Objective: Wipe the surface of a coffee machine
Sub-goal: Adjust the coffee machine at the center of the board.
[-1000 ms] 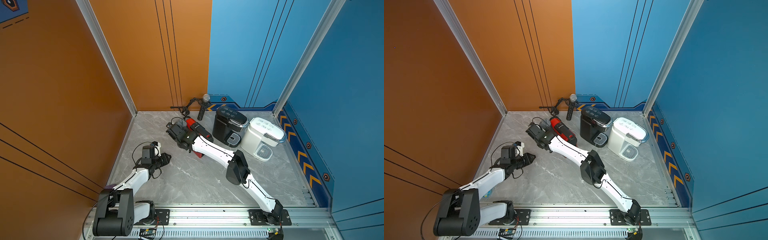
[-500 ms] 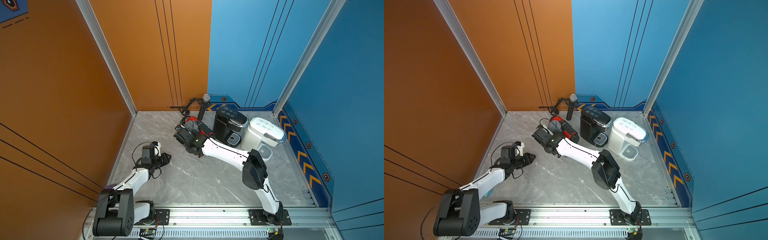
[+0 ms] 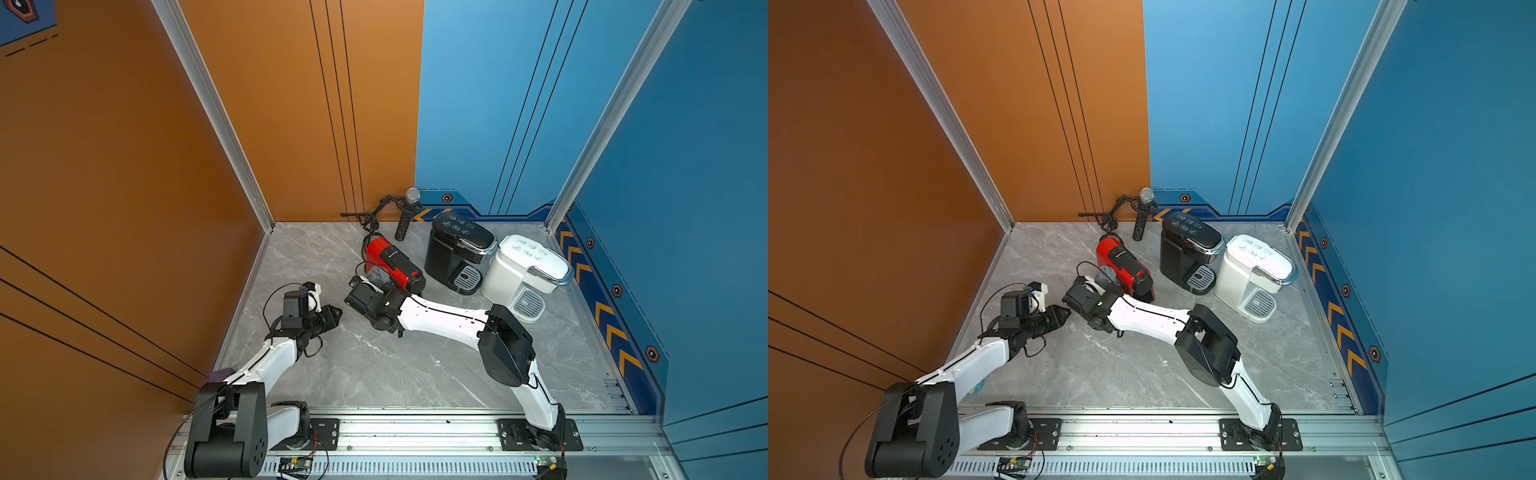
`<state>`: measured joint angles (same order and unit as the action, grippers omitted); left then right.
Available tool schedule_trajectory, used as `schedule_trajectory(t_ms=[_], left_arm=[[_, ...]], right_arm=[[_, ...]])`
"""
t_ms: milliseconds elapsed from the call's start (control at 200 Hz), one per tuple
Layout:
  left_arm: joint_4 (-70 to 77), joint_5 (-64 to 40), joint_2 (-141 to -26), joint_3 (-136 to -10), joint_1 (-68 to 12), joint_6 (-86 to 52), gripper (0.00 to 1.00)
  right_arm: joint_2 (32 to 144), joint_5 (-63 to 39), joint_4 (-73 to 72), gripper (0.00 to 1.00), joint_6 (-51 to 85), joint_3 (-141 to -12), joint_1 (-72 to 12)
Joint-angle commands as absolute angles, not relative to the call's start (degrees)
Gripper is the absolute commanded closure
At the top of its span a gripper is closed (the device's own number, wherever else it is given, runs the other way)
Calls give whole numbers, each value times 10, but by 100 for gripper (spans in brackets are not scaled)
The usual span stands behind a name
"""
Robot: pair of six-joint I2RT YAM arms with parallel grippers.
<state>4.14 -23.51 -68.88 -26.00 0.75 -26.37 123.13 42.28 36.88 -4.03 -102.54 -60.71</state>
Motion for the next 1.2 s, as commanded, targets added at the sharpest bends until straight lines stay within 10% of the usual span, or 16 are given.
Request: schedule_trajectory(t_ms=[0,1196], left_arm=[[49,-248,-677,-250,6,-263,76],[48,-243,-670,-248,6,-262,75]], right_arm=[[1154,484,376,100,-56,-1046,-584],[1201,415,318,100,58,-824,-588]])
